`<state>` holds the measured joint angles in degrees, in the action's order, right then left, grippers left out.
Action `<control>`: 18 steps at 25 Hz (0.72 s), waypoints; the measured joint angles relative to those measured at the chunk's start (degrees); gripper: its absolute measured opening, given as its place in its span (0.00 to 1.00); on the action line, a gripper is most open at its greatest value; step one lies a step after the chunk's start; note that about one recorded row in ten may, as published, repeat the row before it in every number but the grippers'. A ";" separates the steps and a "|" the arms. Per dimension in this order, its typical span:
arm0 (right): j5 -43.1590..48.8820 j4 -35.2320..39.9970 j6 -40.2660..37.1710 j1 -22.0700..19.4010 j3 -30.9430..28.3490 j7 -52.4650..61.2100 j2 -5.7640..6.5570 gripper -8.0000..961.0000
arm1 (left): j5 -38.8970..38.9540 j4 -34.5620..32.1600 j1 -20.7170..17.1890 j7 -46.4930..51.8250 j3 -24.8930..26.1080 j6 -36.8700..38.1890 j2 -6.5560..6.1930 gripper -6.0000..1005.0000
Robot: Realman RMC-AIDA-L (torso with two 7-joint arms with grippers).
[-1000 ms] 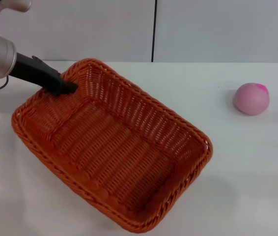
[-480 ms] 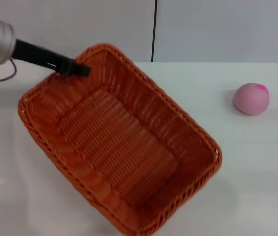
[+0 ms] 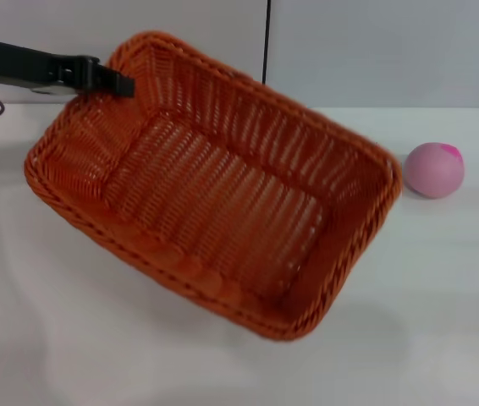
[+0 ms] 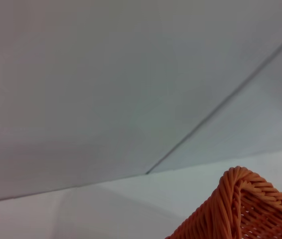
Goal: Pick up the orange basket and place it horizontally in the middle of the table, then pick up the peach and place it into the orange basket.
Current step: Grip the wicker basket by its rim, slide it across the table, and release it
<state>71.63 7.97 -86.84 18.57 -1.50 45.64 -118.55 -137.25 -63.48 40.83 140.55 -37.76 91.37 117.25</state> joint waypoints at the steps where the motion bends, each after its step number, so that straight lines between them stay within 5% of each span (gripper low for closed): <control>1: 0.00 0.03 -0.01 0.06 0.00 0.15 0.00 0.68 | 0.00 0.00 0.00 0.00 0.00 0.00 0.00 0.17; 12: 0.00 0.74 0.19 0.76 0.14 0.68 0.09 0.68 | 8.63 1.68 -5.24 9.01 4.61 0.16 -0.45 0.17; 18: 0.00 0.85 0.30 1.47 0.10 0.42 0.19 0.68 | 14.97 6.67 -11.43 8.64 4.18 -3.20 0.68 0.18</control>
<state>71.63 8.82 -86.55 20.05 -1.40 46.07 -118.36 -122.28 -56.81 29.40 149.19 -33.59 88.17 117.93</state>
